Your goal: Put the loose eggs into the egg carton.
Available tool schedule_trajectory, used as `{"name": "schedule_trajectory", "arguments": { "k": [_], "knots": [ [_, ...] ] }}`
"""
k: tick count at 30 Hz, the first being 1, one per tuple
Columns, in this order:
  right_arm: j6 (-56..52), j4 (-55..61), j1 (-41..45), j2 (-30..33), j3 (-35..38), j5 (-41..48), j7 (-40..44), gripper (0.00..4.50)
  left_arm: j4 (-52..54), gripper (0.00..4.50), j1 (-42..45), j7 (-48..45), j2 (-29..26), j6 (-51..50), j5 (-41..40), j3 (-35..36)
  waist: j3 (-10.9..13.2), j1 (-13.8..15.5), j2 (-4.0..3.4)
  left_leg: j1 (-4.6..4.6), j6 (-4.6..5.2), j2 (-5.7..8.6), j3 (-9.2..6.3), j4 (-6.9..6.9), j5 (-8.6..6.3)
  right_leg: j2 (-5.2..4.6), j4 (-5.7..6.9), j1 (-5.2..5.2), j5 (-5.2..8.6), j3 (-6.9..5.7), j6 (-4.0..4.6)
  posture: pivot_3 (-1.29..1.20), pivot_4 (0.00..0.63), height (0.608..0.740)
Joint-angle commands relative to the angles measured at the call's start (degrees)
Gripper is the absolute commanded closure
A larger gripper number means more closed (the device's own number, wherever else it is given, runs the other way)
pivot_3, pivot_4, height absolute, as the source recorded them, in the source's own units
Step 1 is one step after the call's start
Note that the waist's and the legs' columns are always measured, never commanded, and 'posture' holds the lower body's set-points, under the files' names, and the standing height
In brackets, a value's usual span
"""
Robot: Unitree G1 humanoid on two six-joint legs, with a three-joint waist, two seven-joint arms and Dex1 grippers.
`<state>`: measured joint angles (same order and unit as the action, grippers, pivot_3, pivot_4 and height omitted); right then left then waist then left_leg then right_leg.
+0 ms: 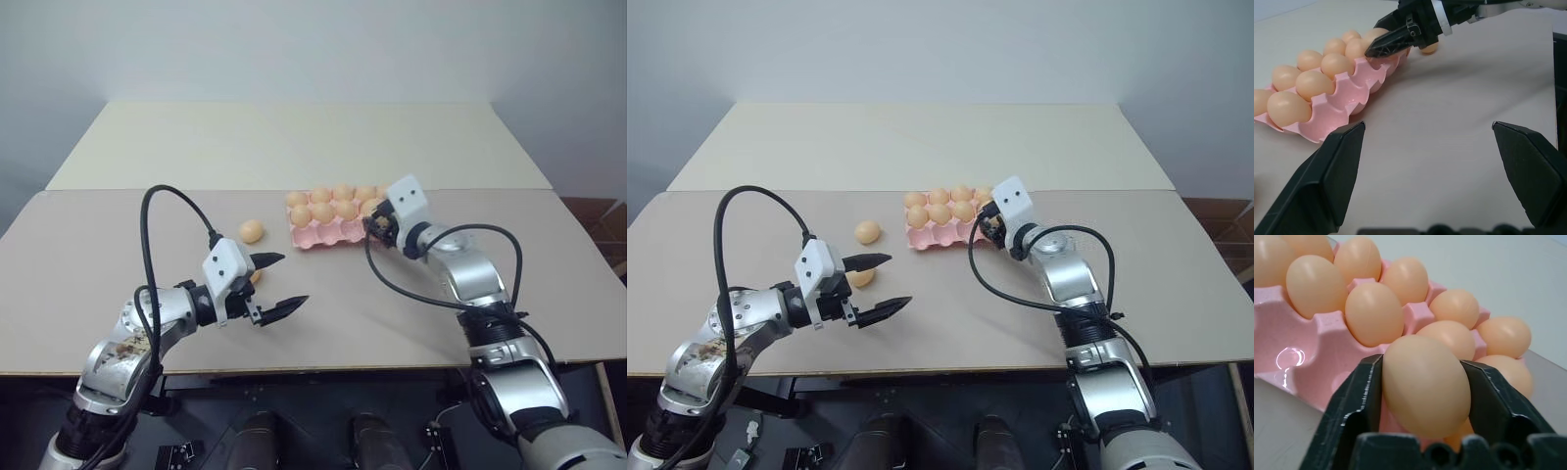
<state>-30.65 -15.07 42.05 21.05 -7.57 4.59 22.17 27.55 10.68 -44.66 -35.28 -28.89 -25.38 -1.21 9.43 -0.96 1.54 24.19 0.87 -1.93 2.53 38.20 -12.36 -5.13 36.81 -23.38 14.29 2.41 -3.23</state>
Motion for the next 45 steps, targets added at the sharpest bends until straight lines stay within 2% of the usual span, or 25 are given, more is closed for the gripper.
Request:
{"name": "schedule_trajectory", "arguments": {
  "k": [1, 2, 3, 9, 13, 18, 26, 35, 45],
  "knots": [
    [0.5, 2.0, 0.8, -0.2, 1.6, 0.0, 0.4, 0.39, 2.1, 0.0, 0.7, 0.2, 0.2, 0.1, -0.8, 0.2, 0.0, 0.0, 0.0, 0.0, 0.0, 0.0, 0.0, 0.0, 0.0, 0.0, 0.0, 0.0, 0.0, 0.0, 0.0, 0.0, 0.15, 0.74],
    [0.4, 2.2, 0.8, -0.3, 1.7, 0.1, 0.4, 0.03, 2.1, 0.0, 0.7, 0.2, 0.1, 0.1, -0.8, 0.2, 0.0, 0.0, 0.0, -0.01, 0.0, 0.0, 0.0, 0.0, 0.0, 0.0, 0.02, 0.0, 0.0, 0.0, 0.0, 0.0, 0.15, 0.74],
    [1.0, 2.8, 0.5, -0.4, 2.0, -0.1, 0.0, 0.01, 2.1, 0.0, 0.7, 0.2, 0.2, 0.1, -0.8, 0.0, 0.0, 0.0, 0.0, -0.01, 0.0, 0.0, 0.0, 0.0, 0.0, 0.01, 0.03, 0.0, 0.0, 0.0, 0.0, 0.0, 0.15, 0.74],
    [-3.5, 19.5, -5.3, 1.7, 10.1, 3.7, -1.6, 0.01, 2.8, 0.0, 0.2, 1.3, 0.7, 0.4, -0.3, 0.0, 0.0, 0.4, -0.01, 0.09, 0.0, 0.02, -0.05, 0.0, 0.0, -0.04, 0.03, -0.06, 0.0, -0.04, -0.01, 0.0, 0.15, 0.74],
    [-11.6, 32.6, -11.7, 1.8, 18.3, 6.3, -6.1, 0.01, 3.6, 0.0, 1.1, 0.9, 0.7, -0.4, -0.6, -1.2, 0.0, 0.6, -0.01, 0.08, 0.0, 0.03, -0.08, 0.0, 0.0, -0.06, -0.01, -0.01, -0.02, -0.09, -0.04, 0.0, 0.15, 0.74],
    [-18.6, 37.5, -14.9, 0.6, 20.7, 5.7, -11.3, 0.01, 2.4, 0.0, 4.0, -0.8, 1.0, -0.7, -0.8, -3.8, 0.0, -0.2, -0.01, -0.05, -0.02, 0.0, -0.03, 0.0, 0.02, 0.01, 0.09, 0.0, -0.05, -0.01, 0.01, 0.0, 0.15, 0.74],
    [-23.4, 28.0, -11.6, 3.4, 16.3, 3.1, -11.6, 0.01, -0.4, 0.0, 8.2, -2.8, 1.5, -0.2, 0.5, -6.7, 0.0, -0.1, -0.01, -0.07, -0.04, 0.0, -0.01, 0.0, 0.04, 0.06, 0.07, 0.01, -0.05, 0.03, 0.02, 0.0, 0.15, 0.74],
    [-16.0, 11.7, -6.2, 3.8, 12.6, 0.0, -11.4, 0.01, -0.6, 0.0, 8.9, -3.4, 1.7, -0.1, 1.1, -7.8, 0.0, -0.1, -0.01, 0.01, -0.04, 0.0, -0.02, -0.01, 0.04, 0.06, 0.0, -0.02, -0.05, 0.01, 0.01, 0.0, 0.15, 0.74],
    [-10.5, -1.3, -2.4, 2.5, 12.5, -2.3, -12.9, 0.01, -0.3, 0.0, 8.4, -3.3, 1.4, -0.3, 1.3, -7.4, 0.0, -0.1, -0.01, 0.01, -0.04, 0.0, -0.02, 0.0, 0.04, 0.06, 0.0, -0.01, -0.05, 0.01, 0.01, 0.0, 0.15, 0.74]
  ]
}}
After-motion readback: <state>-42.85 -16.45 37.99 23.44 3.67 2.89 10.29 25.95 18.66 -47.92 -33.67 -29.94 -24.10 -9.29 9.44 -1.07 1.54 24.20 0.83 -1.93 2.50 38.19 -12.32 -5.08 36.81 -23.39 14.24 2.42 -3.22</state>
